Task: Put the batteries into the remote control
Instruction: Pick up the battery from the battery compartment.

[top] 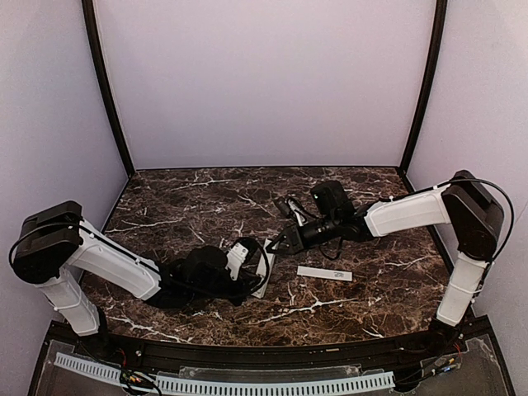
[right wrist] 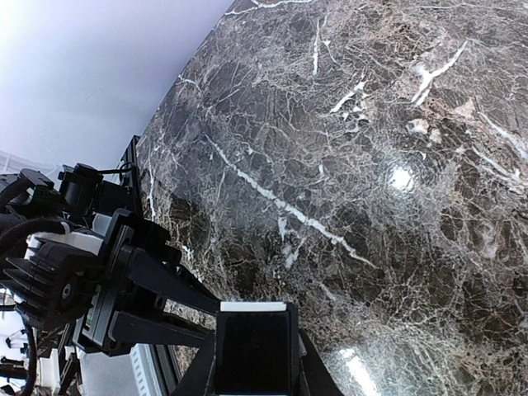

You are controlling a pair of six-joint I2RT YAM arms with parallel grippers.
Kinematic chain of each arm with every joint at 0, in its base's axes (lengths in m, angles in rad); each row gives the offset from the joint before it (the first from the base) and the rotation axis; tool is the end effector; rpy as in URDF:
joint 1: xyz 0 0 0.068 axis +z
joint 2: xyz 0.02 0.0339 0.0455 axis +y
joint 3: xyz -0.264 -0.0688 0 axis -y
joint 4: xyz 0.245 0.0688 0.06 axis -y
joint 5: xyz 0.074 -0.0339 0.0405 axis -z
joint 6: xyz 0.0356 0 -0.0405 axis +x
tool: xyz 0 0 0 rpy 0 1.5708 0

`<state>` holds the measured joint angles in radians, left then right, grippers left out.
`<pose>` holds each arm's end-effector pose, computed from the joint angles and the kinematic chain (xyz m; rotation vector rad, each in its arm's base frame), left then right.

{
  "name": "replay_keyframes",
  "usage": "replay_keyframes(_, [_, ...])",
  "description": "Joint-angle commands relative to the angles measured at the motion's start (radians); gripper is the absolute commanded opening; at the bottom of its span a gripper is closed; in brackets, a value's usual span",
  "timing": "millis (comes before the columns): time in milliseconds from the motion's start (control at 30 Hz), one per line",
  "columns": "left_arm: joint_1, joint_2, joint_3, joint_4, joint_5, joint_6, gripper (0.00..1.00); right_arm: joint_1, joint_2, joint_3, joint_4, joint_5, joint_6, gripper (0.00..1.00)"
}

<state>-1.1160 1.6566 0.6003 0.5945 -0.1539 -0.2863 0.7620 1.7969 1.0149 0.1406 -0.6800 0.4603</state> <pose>0.1425 -0.2789 0.1441 0.7554 1.9644 -0.7160 0.2571 0.2763 0.1799 -0.7776 2.2973 1.3788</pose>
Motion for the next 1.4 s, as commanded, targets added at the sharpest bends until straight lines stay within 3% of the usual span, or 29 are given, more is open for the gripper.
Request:
replay_keyframes(0, [-0.009,-0.021,-0.010,0.024,0.047,0.161,0.12,-0.001,0.003,0.011,-0.030,0.008,-0.014,0.00])
replay_keyframes(200, [-0.031,-0.006,-0.018,0.026,0.045,0.239,0.10,-0.001,0.011,0.014,-0.032,0.008,-0.012,0.00])
replay_keyframes(467, [-0.033,-0.001,-0.016,0.019,0.009,0.216,0.06,-0.003,0.013,0.015,-0.033,0.005,-0.012,0.00])
replay_keyframes(633, [-0.033,0.023,0.022,-0.038,-0.038,0.217,0.15,-0.003,0.013,0.015,-0.034,0.004,-0.013,0.00])
replay_keyframes(967, [-0.033,0.060,0.085,-0.084,-0.025,0.265,0.21,-0.003,0.017,0.016,-0.029,-0.007,-0.014,0.00])
replay_keyframes(1133, [-0.033,0.039,0.071,-0.076,-0.062,0.257,0.08,-0.003,0.013,0.015,-0.029,-0.013,-0.017,0.00])
replay_keyframes(1367, [-0.031,-0.104,-0.075,0.088,-0.022,0.234,0.03,-0.014,0.000,0.002,-0.013,-0.033,-0.038,0.00])
